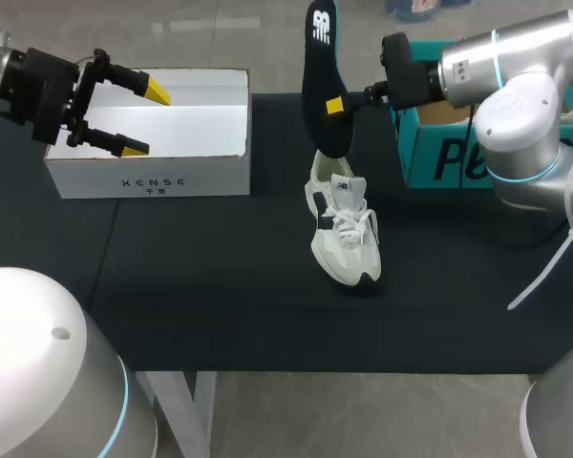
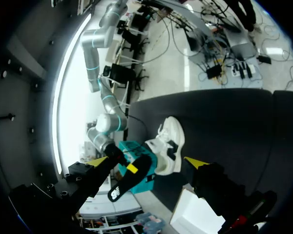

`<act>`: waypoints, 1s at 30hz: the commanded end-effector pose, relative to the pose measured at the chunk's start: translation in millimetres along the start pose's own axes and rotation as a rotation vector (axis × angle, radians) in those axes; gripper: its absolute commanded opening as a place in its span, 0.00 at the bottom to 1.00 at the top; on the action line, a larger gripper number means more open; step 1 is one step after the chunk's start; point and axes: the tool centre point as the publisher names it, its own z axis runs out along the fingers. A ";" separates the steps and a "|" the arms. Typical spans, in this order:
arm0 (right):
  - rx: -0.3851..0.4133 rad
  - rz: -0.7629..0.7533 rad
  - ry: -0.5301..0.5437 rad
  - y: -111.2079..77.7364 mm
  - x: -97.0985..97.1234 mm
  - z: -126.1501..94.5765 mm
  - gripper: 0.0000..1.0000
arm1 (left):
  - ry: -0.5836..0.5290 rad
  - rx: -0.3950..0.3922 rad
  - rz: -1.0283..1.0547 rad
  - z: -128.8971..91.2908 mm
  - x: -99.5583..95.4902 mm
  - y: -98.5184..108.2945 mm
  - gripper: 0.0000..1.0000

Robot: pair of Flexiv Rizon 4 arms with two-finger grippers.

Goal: Take the shoe out of the shoebox, open the shoe tongue, remove and reinsert the insole, then place the shoe into the shoebox

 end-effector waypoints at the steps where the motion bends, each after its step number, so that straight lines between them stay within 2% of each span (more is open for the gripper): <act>1: -0.051 -0.037 -0.022 -6.9 0.9 9.7 0.00 | 0.003 0.000 0.001 -0.4 -0.3 -0.3 1.00; 7: -0.039 -0.121 0.011 -19.8 -4.8 18.9 0.00 | 0.003 0.000 0.001 -0.4 -0.3 -0.3 1.00; 13: -0.036 -0.127 0.014 -26.8 -16.9 21.3 0.00 | 0.003 0.000 0.001 -0.4 -0.3 -0.3 1.00; 20: -0.038 -0.133 0.000 -26.4 -30.8 22.5 0.00 | 0.003 0.000 0.001 -0.4 -0.3 -0.3 1.00; 30: -0.002 -0.114 0.006 -43.3 -44.0 28.7 0.00 | 0.003 0.000 0.001 -0.4 -0.3 -0.3 1.00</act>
